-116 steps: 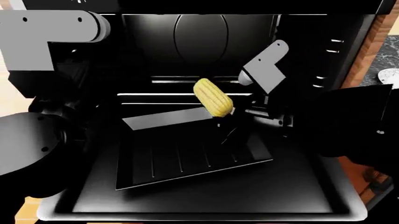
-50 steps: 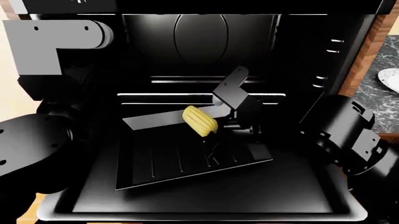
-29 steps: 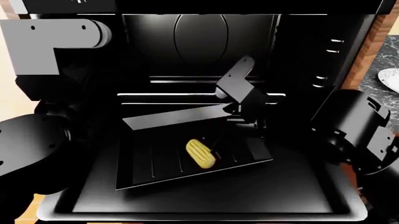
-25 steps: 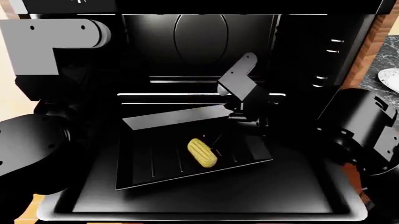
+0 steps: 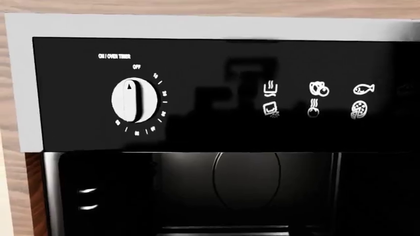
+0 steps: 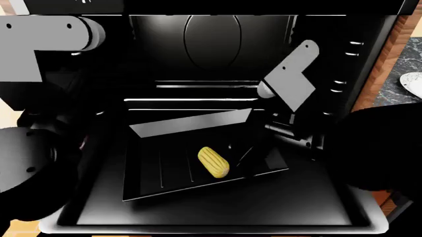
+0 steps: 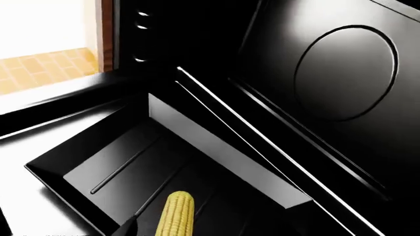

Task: Place the corn on the rack of the oven.

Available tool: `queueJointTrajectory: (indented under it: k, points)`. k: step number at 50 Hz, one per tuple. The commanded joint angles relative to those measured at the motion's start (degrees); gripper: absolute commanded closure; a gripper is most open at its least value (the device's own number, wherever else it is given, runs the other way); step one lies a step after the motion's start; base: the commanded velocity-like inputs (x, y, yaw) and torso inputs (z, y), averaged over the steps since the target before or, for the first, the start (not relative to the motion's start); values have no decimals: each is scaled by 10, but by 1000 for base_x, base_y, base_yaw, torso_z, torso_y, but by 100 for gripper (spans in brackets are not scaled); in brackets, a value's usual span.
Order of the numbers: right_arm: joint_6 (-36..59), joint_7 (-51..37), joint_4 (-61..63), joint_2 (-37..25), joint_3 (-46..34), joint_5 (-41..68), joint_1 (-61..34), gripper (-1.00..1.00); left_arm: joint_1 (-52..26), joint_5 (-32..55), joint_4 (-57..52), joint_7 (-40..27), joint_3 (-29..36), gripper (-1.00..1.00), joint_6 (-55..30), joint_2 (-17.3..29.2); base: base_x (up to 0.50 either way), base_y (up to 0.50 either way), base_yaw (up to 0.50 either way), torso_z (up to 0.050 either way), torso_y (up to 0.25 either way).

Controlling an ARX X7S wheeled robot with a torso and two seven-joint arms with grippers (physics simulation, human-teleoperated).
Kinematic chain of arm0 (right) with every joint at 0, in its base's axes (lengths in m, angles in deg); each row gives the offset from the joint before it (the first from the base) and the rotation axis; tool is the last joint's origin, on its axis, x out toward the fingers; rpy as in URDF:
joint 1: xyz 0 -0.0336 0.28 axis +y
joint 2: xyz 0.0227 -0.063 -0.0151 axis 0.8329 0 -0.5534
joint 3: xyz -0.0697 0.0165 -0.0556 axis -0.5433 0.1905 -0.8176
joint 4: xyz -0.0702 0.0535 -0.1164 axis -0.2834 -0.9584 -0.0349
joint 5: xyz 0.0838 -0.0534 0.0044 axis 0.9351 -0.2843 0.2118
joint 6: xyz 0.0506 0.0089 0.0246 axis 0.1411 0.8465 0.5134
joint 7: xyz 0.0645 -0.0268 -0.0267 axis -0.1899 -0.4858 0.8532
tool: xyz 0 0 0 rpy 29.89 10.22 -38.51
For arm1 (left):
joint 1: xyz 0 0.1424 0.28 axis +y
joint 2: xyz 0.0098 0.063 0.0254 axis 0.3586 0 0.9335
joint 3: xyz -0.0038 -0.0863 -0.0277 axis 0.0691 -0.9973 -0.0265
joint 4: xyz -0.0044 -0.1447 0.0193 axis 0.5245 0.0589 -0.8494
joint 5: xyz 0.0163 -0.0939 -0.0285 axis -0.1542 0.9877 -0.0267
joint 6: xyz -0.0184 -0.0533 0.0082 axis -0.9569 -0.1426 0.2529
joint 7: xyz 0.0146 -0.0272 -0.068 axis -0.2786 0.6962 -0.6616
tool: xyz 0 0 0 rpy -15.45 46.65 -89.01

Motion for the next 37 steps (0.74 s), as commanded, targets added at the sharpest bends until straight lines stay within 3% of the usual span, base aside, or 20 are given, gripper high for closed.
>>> queueJointTrajectory:
  k: [1, 11, 17, 37]
  points:
    - [3, -139, 104, -62, 52, 158, 1, -100, 3, 60, -42, -32, -22, -100, 0, 23, 0, 0, 0, 0, 0]
    - [-26, -243, 166, -113, 67, 283, -35, -100, -1, 102, -72, -45, -38, -100, 5, 44, 0, 0, 0, 0, 0]
    - [-50, -296, 210, -144, 77, 349, -64, -100, 37, 91, -92, -28, -58, -100, 28, 47, 0, 0, 0, 0, 0]
    - [-127, -333, 314, -218, 135, 394, -33, -100, 76, 90, -137, -12, -98, -100, 69, 51, 0, 0, 0, 0, 0]
